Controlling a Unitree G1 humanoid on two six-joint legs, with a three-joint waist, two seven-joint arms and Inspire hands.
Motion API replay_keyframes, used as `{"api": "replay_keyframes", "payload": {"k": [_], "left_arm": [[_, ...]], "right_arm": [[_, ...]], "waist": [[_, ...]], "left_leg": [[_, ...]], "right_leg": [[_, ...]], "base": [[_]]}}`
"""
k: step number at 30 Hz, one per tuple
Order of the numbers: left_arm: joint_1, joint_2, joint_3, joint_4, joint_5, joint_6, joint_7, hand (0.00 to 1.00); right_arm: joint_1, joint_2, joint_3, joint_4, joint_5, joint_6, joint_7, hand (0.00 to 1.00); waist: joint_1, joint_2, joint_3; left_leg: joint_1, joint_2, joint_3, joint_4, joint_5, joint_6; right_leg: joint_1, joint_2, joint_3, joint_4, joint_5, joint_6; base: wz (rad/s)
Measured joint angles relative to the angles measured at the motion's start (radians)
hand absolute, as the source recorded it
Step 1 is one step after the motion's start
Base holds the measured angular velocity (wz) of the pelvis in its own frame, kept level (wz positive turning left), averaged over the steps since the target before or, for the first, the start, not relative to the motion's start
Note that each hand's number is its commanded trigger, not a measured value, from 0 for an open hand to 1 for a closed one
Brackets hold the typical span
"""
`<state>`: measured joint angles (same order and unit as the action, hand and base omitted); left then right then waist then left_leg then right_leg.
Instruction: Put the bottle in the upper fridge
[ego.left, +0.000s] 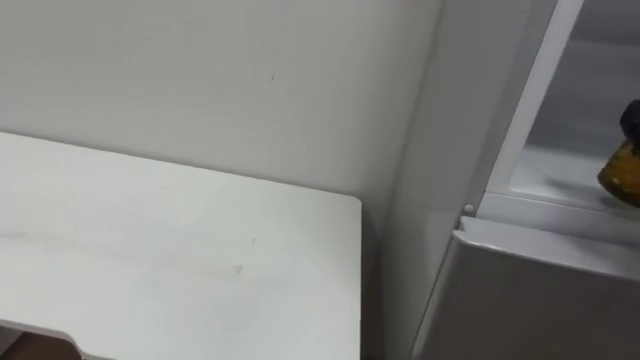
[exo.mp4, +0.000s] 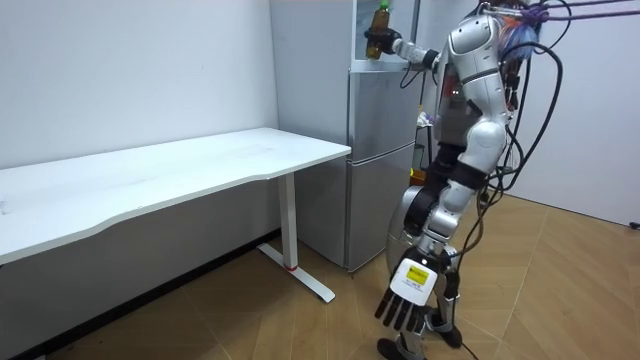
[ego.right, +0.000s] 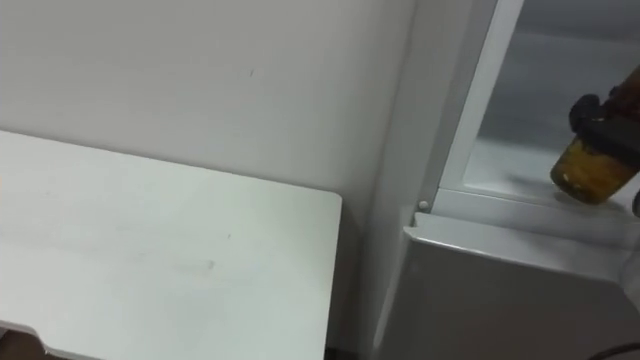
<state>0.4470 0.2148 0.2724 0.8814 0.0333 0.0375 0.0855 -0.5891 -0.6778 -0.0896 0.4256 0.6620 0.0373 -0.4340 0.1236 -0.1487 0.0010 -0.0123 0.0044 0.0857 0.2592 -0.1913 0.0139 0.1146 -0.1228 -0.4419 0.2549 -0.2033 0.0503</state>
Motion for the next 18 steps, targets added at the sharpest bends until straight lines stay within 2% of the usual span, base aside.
{"api": "replay_keyframes", "payload": {"k": [4,7,9,11,12,13,14,15,16,18], "left_arm": [[0.004,0.000,-0.001,0.007,0.000,0.001,0.003,0.00],[0.006,0.000,-0.003,0.007,0.000,0.003,0.013,0.00],[0.017,0.002,-0.003,0.003,-0.001,0.004,0.020,0.00],[0.024,0.004,-0.003,0.002,-0.003,0.004,0.023,0.00],[0.024,0.004,-0.003,0.002,-0.003,0.004,0.023,0.00],[0.024,0.004,-0.003,0.002,-0.003,0.004,0.023,0.00],[0.024,0.007,-0.003,0.002,-0.003,0.004,0.023,0.00],[0.024,0.009,-0.003,0.001,-0.002,0.004,0.023,0.00],[0.025,0.012,-0.001,-0.003,-0.001,0.003,0.023,0.00],[0.029,0.017,-0.001,-0.010,0.000,0.003,0.024,0.00]], "right_arm": [[-0.002,-0.001,0.003,-0.003,-0.011,-0.008,-0.005,1.00],[-0.002,-0.001,0.018,-0.002,-0.052,-0.020,-0.026,1.00],[-0.002,-0.001,0.029,0.005,-0.059,-0.030,-0.041,1.00],[-0.002,-0.001,0.030,0.036,-0.067,-0.067,-0.059,1.00],[-0.002,-0.001,0.029,0.038,-0.073,-0.075,-0.072,1.00],[-0.002,-0.003,0.028,0.041,-0.086,-0.091,-0.088,0.91],[-0.002,-0.006,0.029,0.042,-0.091,-0.104,-0.093,0.20],[-0.002,-0.010,0.029,0.043,-0.099,-0.110,-0.096,0.01],[-0.002,-0.015,0.029,0.053,-0.124,-0.122,-0.100,0.00],[-0.002,-0.024,0.030,0.083,-0.161,-0.139,-0.103,0.00]], "waist": [[0.025,0.006,0.0045],[0.048,0.007,0.0061],[0.050,0.010,0.0081],[0.055,0.011,0.0084],[0.059,0.011,0.0082],[0.066,0.013,0.0079],[0.069,0.017,0.0079],[0.071,0.020,0.0080],[0.080,0.023,0.0098],[0.095,0.031,0.0070]], "left_leg": [[0.001,0.001,-0.011,-0.003,0.000,-0.001],[0.000,0.002,-0.014,-0.004,0.000,-0.001],[-0.003,-0.002,-0.031,-0.002,0.000,-0.001],[-0.026,-0.004,-0.047,0.015,-0.001,-0.002],[-0.034,-0.004,-0.051,0.018,-0.001,-0.002],[-0.051,-0.004,-0.061,0.030,-0.001,-0.003],[-0.071,-0.003,-0.068,0.042,-0.001,-0.003],[-0.081,-0.003,-0.072,0.049,-0.002,-0.004],[-0.091,-0.002,-0.077,0.056,-0.001,-0.004],[-0.101,-0.002,-0.087,0.067,-0.001,-0.005]], "right_leg": [[0.007,0.001,-0.026,-0.003,-0.002,0.003],[0.009,0.002,-0.031,-0.005,-0.002,0.003],[0.017,0.004,-0.031,-0.018,-0.002,0.003],[0.013,0.004,-0.053,-0.019,-0.002,0.003],[0.008,0.005,-0.054,-0.018,-0.002,0.003],[-0.001,0.007,-0.056,-0.018,-0.002,0.003],[-0.009,0.010,-0.057,-0.019,-0.002,0.003],[-0.013,0.012,-0.058,-0.019,-0.002,0.003],[-0.016,0.015,-0.057,-0.019,-0.001,0.003],[-0.017,0.018,-0.061,-0.020,-0.001,0.002]], "base": [[0.09],[0.04],[0.15],[0.25],[0.23],[0.19],[0.21],[0.21],[0.19],[0.16]]}}
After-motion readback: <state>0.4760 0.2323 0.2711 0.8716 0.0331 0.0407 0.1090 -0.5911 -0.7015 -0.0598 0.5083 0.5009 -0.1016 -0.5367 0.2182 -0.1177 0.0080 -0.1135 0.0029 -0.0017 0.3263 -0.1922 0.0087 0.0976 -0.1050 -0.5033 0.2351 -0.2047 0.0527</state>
